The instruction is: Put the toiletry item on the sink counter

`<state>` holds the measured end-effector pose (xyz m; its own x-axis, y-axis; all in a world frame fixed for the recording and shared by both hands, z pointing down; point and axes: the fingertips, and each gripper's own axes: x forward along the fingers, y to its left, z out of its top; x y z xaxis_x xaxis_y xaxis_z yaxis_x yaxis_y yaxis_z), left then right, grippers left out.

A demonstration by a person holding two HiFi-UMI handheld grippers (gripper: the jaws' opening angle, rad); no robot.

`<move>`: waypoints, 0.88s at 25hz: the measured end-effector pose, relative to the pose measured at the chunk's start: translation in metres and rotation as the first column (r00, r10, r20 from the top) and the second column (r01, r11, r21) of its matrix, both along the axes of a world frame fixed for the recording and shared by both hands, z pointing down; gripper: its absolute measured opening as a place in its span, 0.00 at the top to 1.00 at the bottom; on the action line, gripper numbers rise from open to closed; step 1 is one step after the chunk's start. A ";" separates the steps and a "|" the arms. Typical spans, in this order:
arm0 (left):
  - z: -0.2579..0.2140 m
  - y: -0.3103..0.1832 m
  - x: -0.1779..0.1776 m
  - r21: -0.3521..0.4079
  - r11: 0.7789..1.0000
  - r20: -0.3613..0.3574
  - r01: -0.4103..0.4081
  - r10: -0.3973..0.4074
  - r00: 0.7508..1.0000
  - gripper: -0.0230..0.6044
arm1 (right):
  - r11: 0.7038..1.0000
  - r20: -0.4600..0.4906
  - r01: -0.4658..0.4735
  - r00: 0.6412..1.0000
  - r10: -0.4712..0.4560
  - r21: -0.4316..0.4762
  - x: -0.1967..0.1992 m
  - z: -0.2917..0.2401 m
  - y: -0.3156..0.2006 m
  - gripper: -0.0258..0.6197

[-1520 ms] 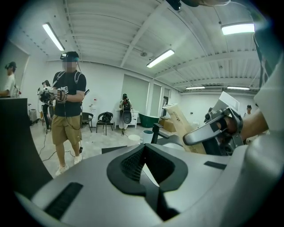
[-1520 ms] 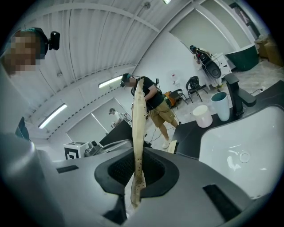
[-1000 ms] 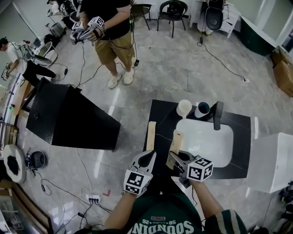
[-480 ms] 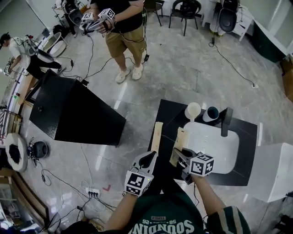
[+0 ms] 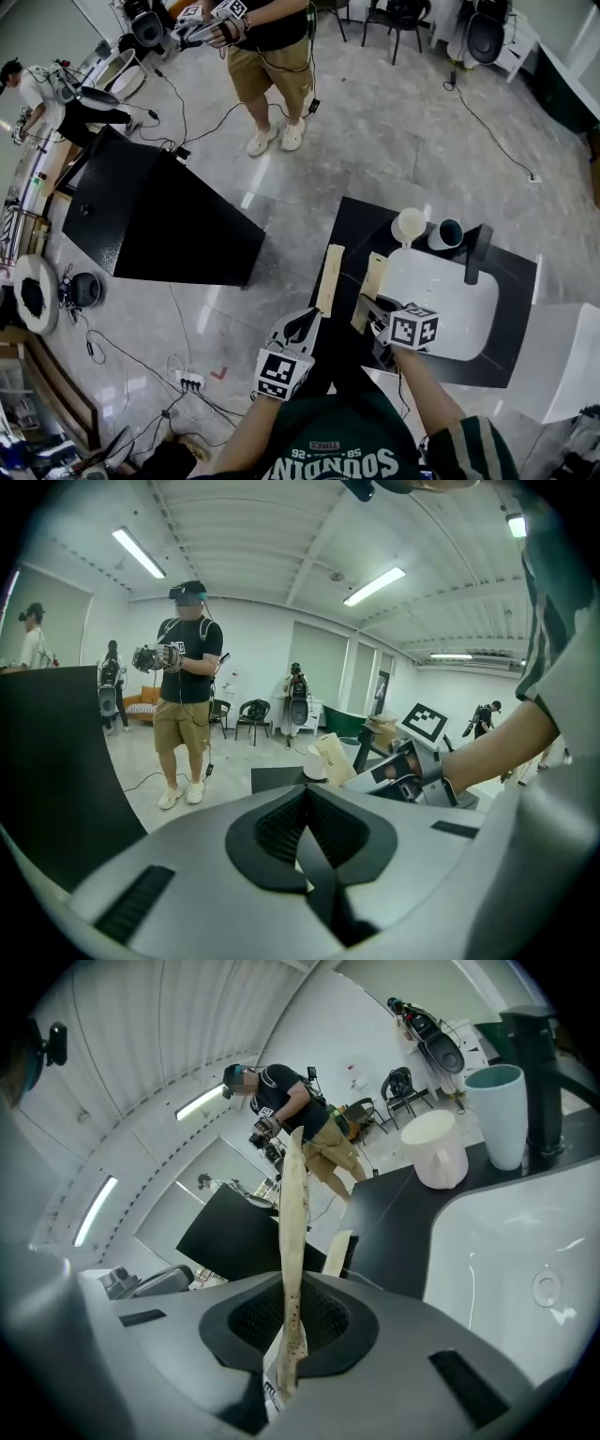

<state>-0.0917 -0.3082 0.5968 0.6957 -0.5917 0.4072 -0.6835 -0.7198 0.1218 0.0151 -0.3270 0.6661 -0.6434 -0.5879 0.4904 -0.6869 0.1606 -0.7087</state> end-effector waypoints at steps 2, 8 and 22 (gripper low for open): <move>0.004 -0.001 -0.004 -0.008 1.000 0.000 0.013 -0.013 1.000 0.95 | 0.999 0.009 -0.012 1.000 0.012 -0.036 -0.001 0.010 -0.004 0.88; 0.008 -0.005 -0.014 -0.022 0.999 0.018 0.041 -0.041 0.999 0.95 | 0.983 0.027 -0.057 0.998 0.063 -0.172 0.002 0.051 -0.010 0.88; 0.018 -0.009 -0.039 -0.054 0.995 0.031 0.089 -0.087 0.996 0.95 | 0.945 -0.032 -0.047 0.999 0.039 -0.323 -0.003 0.104 -0.020 0.88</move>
<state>-0.1304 -0.3168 0.6144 0.6299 -0.6258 0.4600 -0.7474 -0.6495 0.1397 0.0123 -0.3471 0.7702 -0.6059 -0.4219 0.6744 -0.7064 -0.1046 -0.7001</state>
